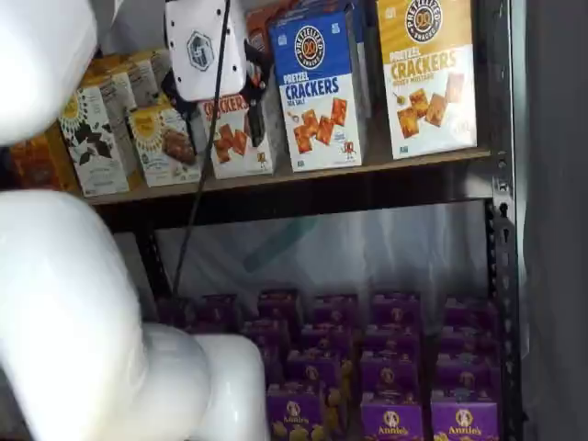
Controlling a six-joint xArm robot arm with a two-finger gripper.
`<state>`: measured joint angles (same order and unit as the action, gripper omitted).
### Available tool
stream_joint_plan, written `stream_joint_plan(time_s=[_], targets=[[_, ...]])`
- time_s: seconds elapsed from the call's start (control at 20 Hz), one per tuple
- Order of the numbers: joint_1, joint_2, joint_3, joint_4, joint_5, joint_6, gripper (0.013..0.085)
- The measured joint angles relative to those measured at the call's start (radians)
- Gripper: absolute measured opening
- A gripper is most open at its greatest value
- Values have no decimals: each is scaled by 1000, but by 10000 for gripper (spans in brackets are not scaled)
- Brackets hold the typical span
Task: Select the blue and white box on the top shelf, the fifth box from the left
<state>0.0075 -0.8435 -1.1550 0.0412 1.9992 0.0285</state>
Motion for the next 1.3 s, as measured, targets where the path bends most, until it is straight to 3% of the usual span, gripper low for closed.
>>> stream_joint_plan(time_s=[0.05,0.1,0.2,1.3], targets=[[-5,8,-7,6,14,-2,850],[-38,49,-41,42,82,-13,850],[-49,62,-50,56,110,-18,850],[-32,50,-6,39,65,-14,850]])
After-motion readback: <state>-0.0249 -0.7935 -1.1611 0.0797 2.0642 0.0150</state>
